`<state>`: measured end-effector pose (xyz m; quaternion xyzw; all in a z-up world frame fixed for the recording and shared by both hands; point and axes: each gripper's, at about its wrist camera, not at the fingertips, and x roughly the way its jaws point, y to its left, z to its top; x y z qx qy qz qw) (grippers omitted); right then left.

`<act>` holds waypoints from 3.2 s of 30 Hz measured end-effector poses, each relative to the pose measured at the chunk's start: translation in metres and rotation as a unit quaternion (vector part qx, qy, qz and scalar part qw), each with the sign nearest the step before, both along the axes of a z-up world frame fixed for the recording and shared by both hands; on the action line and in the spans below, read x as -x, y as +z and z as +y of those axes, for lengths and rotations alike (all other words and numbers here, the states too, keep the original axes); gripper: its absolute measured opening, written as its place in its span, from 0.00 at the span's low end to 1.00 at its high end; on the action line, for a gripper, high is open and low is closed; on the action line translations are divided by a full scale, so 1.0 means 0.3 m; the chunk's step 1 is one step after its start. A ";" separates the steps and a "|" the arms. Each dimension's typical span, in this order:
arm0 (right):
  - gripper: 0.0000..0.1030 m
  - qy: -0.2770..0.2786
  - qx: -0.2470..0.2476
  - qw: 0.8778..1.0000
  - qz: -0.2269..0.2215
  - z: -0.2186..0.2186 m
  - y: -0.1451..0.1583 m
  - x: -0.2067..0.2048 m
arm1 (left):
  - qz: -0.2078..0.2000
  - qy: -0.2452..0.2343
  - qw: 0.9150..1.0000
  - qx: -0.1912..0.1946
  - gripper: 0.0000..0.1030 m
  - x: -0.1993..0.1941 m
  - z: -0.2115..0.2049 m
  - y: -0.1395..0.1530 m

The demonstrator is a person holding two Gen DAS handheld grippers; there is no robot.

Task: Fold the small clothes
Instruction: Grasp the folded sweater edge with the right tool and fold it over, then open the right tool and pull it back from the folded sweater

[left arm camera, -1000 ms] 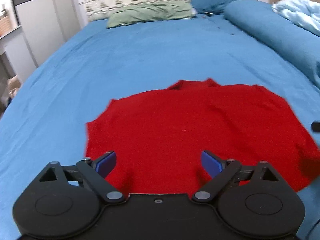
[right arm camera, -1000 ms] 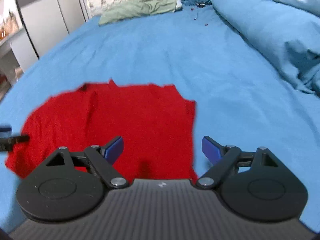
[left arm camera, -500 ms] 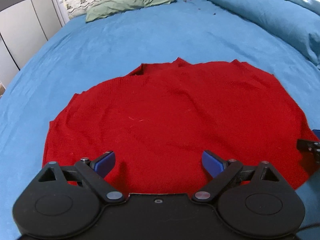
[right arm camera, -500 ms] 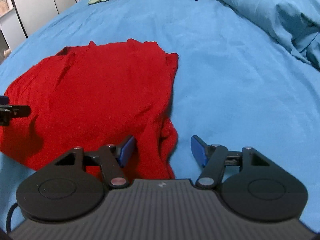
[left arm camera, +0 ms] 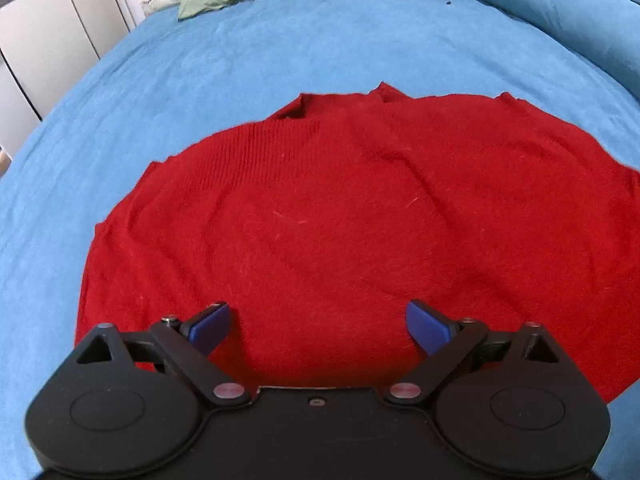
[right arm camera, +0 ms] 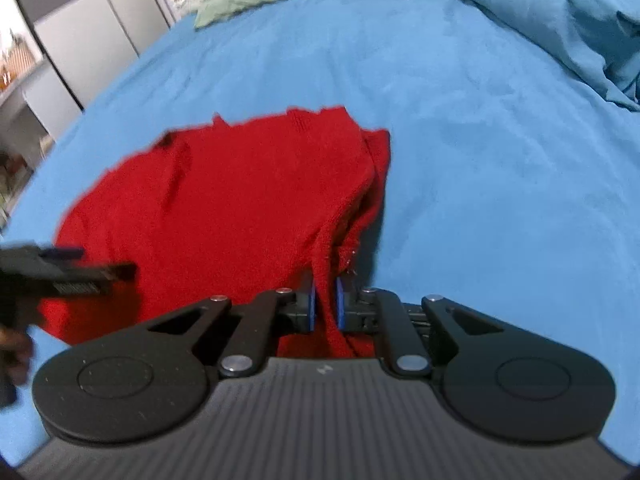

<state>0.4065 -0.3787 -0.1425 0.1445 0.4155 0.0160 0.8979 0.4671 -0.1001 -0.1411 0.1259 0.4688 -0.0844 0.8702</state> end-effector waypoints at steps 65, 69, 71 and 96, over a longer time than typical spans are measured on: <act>0.88 0.060 0.136 0.988 -0.034 0.859 -0.084 0.088 | -0.004 0.080 0.986 0.149 0.95 0.179 0.692 0.135; 0.88 0.073 0.165 0.983 -0.035 0.882 -0.131 0.083 | -0.004 0.088 0.985 0.148 0.95 0.174 0.697 0.136; 0.70 0.071 0.171 0.982 -0.044 0.884 -0.123 0.085 | -0.006 0.093 0.985 0.148 0.95 0.173 0.705 0.138; 1.00 0.098 0.141 0.984 -0.055 0.657 0.094 0.135 | -0.039 0.051 0.997 0.034 0.99 0.176 0.730 0.168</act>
